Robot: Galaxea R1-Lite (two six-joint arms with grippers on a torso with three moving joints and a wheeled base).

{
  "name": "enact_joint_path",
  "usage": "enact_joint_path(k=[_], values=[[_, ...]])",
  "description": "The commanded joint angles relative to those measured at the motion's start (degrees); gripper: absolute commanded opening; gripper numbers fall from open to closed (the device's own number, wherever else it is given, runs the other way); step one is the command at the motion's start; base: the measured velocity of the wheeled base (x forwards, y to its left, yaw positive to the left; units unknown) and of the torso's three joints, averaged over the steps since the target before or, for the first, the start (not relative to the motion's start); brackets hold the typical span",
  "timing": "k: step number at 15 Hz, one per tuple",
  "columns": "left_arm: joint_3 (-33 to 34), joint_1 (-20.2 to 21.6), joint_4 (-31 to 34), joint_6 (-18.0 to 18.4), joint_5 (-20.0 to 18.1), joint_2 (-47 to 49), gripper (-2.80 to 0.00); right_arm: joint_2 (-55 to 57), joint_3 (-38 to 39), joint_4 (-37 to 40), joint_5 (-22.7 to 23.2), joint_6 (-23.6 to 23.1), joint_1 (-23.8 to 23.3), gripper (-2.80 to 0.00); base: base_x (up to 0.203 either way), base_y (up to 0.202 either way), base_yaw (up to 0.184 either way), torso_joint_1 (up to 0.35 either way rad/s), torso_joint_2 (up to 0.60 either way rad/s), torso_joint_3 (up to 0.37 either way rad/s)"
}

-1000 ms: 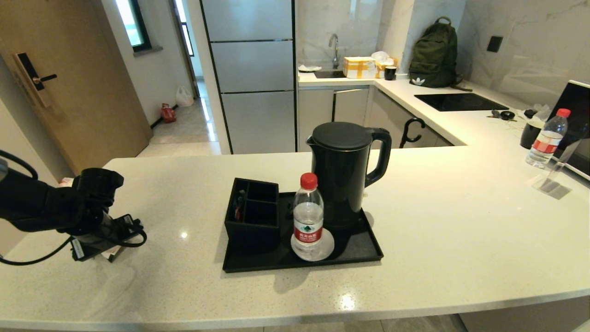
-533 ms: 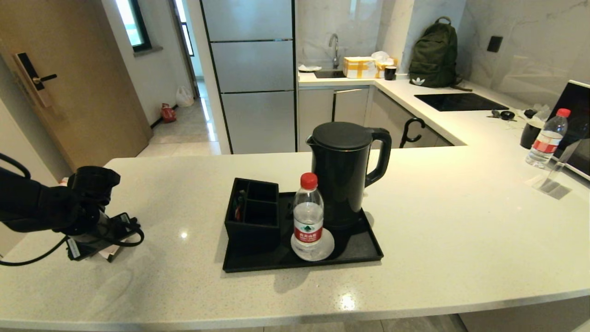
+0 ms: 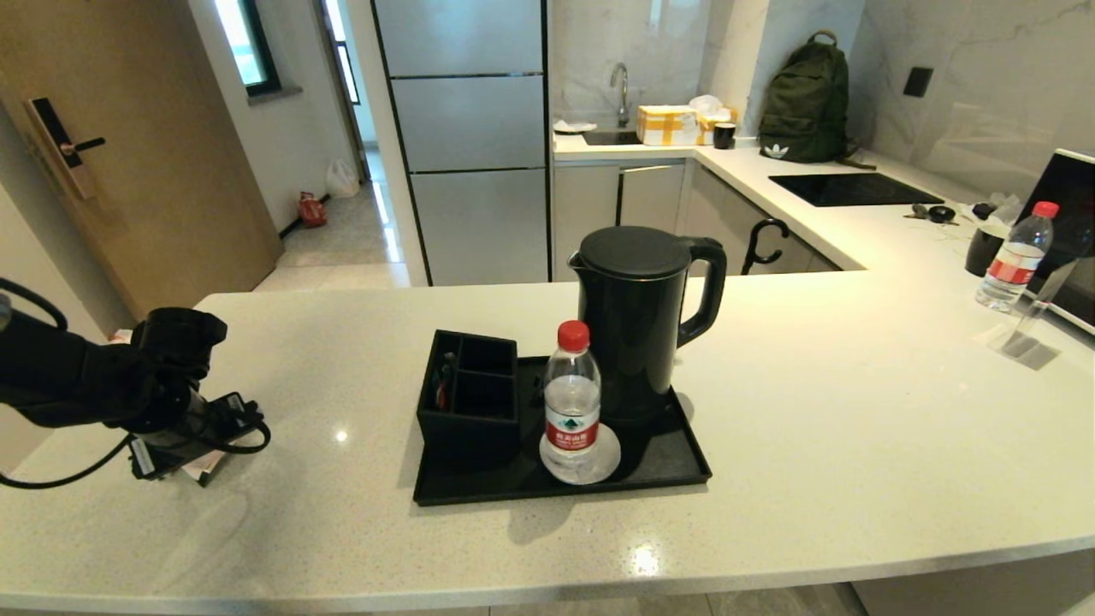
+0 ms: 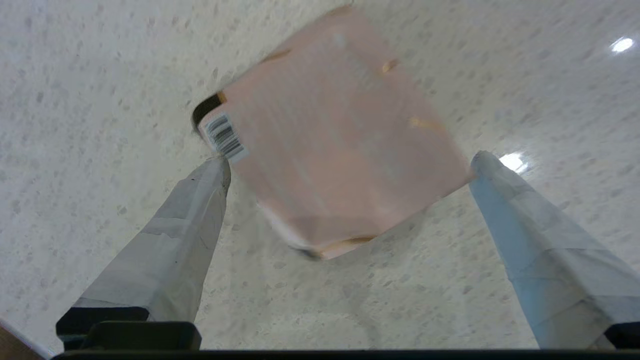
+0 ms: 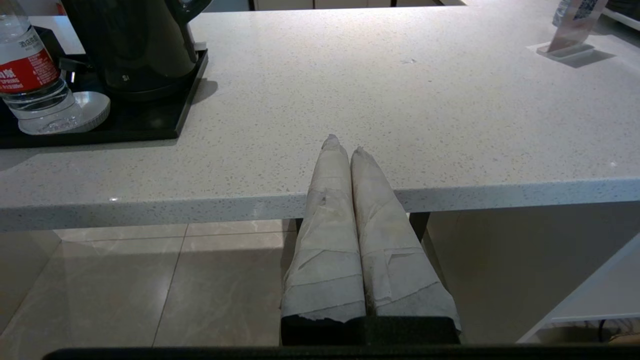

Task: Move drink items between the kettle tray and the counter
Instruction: Return the tea bag to its original position

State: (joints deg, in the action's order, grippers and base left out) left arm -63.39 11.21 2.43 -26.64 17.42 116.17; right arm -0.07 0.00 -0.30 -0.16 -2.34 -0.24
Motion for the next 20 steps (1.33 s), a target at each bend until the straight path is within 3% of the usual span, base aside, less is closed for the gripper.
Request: enact_joint_path(k=[1,9,10,20], values=[[-0.7,0.1,0.1,-1.4,0.0,0.5,0.0,0.1,0.0,0.0,0.0,0.0,0.0,-2.8,0.0,0.0,0.0,0.0,0.0,0.0],[-2.1,0.1,0.1,-3.4,0.3,2.5,0.0,0.1,0.0,0.0,0.0,0.0,0.0,-2.8,0.0,0.0,0.0,0.0,0.0,0.0],[-2.3,0.1,0.1,-3.5,0.2,2.7,-2.8,0.1,0.0,0.0,0.0,0.0,0.0,-2.8,0.0,0.0,0.0,0.0,0.0,0.0],[-2.6,0.1,0.1,-3.5,0.3,2.4,-2.8,0.1,0.0,0.0,0.0,0.0,0.0,-2.8,0.0,0.0,0.0,0.0,0.0,0.0]])
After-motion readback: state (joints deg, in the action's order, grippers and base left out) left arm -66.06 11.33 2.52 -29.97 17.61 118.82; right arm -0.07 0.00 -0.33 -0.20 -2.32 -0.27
